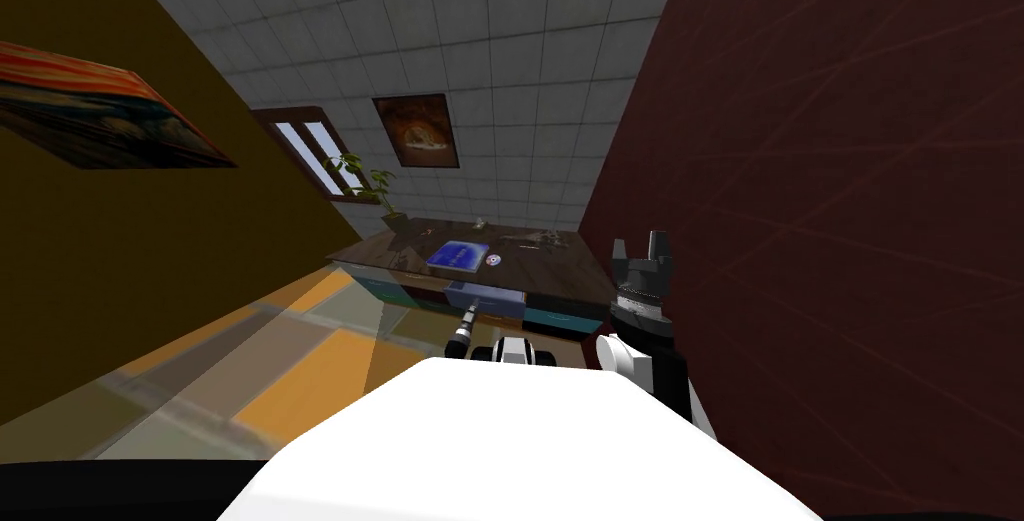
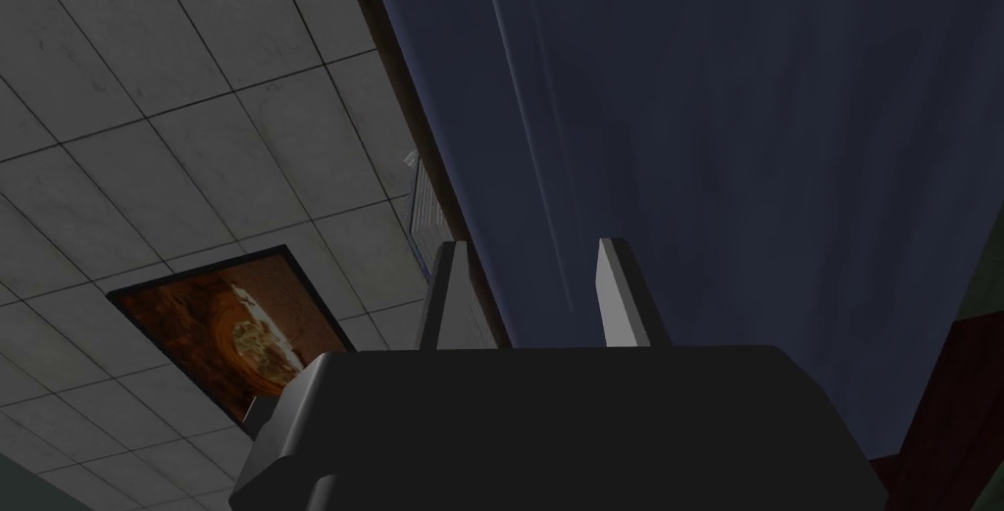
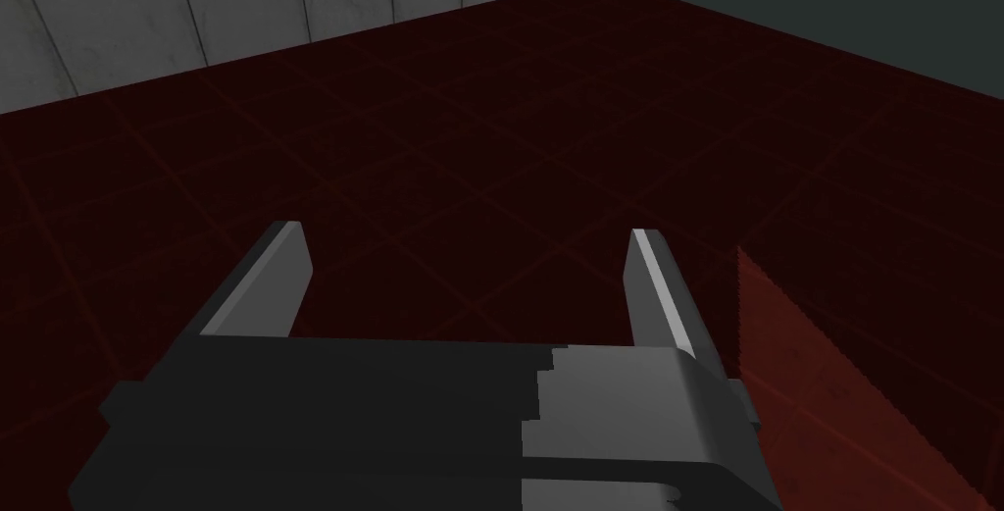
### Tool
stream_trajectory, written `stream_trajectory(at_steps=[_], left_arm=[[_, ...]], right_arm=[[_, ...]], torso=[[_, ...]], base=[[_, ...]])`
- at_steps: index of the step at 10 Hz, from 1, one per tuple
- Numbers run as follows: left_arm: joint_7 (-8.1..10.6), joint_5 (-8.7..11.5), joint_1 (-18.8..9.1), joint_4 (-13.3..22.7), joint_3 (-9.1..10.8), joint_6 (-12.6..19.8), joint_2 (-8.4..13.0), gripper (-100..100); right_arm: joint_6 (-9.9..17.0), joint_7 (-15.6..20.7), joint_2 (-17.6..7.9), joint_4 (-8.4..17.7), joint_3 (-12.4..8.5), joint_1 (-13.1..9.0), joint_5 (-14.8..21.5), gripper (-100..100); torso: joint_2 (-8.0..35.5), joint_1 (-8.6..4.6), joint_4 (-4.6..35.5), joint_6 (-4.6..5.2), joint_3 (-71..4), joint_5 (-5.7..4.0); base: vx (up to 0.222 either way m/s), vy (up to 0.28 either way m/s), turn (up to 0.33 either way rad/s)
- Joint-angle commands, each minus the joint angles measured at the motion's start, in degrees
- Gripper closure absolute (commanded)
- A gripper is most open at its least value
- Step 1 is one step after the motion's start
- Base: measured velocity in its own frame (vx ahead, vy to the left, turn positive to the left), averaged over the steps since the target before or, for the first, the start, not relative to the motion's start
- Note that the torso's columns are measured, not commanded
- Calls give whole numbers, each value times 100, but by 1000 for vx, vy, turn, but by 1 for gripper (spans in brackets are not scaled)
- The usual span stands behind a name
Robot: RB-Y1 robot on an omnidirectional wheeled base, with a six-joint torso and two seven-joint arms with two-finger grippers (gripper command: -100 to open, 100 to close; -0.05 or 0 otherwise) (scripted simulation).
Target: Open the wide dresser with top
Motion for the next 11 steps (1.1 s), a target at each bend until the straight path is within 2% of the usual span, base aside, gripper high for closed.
stream_trajectory(at_steps=[1, 3, 7, 9, 10, 11], left_arm=[[3, -3, -195, -40, -2, -98, 4, 100], [14, -16, -46, -72, -33, 7, 7, 100], [40, -38, -3, -230, -83, -79, 34, 100], [40, -38, -3, -230, -83, -79, 34, 100], [46, -45, 109, -255, -96, 40, 35, 100], [66, -62, 197, -350, -136, 27, 53, 100]], right_arm=[[0, 0, 0, 0, 0, -1, 0, 0], [0, 0, 0, 1, 0, -1, 0, 0], [0, 0, 0, 1, 0, -1, 0, 0], [0, 0, 0, 0, 0, -1, 0, 0], [0, 0, 0, 0, 0, 0, 0, 0], [0, 0, 0, 0, 0, 0, 0, 0]], torso=[[7, 5, -1, 1, 6, 3], [-6, 6, -5, -1, 1, 5], [2, -3, -1, 2, 3, 2], [-22, 3, -4, 4, -11, 2], [-35, 2, -7, 1, -19, 1], [-38, 4, -18, 1, -20, 6]], base=[[-131, 19, 14], [-87, 7, 14], [-163, 10, 21], [-76, 16, -2], [-10, 5, -1], [-129, 17, 32]])
